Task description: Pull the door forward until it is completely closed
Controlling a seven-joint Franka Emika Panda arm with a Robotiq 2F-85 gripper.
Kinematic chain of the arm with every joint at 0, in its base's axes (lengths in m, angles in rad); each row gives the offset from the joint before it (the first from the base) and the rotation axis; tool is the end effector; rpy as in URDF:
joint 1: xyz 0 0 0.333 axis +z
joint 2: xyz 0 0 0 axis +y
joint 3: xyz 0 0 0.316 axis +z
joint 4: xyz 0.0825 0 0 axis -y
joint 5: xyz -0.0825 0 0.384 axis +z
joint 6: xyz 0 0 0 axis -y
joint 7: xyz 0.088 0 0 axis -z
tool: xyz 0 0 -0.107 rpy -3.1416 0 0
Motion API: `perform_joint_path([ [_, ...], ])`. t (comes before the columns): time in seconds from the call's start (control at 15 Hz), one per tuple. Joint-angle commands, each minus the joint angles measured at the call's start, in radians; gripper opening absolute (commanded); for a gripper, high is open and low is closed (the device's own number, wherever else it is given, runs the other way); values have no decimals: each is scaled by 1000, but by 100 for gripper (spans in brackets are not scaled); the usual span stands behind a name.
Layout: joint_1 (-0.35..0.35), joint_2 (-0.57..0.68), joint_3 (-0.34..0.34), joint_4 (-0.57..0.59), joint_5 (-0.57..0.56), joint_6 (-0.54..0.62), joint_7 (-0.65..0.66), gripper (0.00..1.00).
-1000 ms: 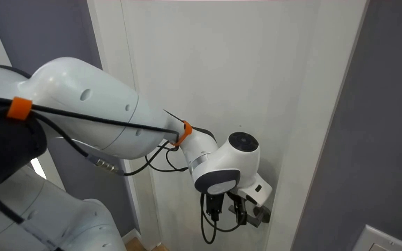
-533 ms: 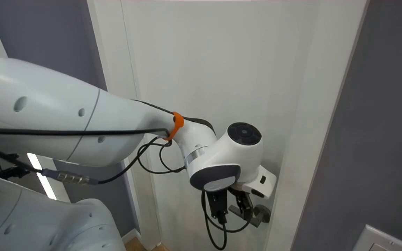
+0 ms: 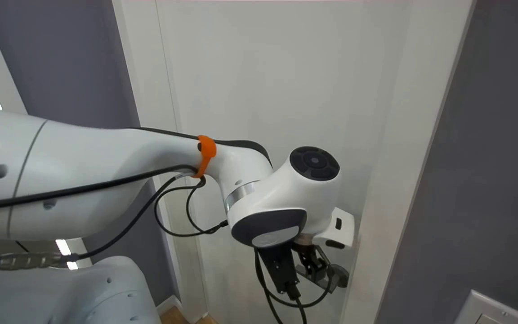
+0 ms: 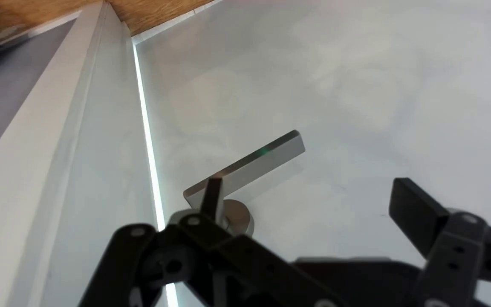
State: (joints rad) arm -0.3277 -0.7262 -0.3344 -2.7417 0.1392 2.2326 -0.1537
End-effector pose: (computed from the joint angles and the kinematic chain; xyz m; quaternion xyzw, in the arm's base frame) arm 0.2789 -0.2060 0.4367 -0.9482 0.2547 -0.1436 0.1238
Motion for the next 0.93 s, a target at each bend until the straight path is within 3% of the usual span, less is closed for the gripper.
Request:
perform_joint_path([
  [0.0,-4,-94,-25,-5,-40,-101,-73,100],
  [0.33,-20,-157,-23,-2,-95,-177,-94,100],
  [0.87,-11,-172,-26,1,-116,-163,-70,100],
])
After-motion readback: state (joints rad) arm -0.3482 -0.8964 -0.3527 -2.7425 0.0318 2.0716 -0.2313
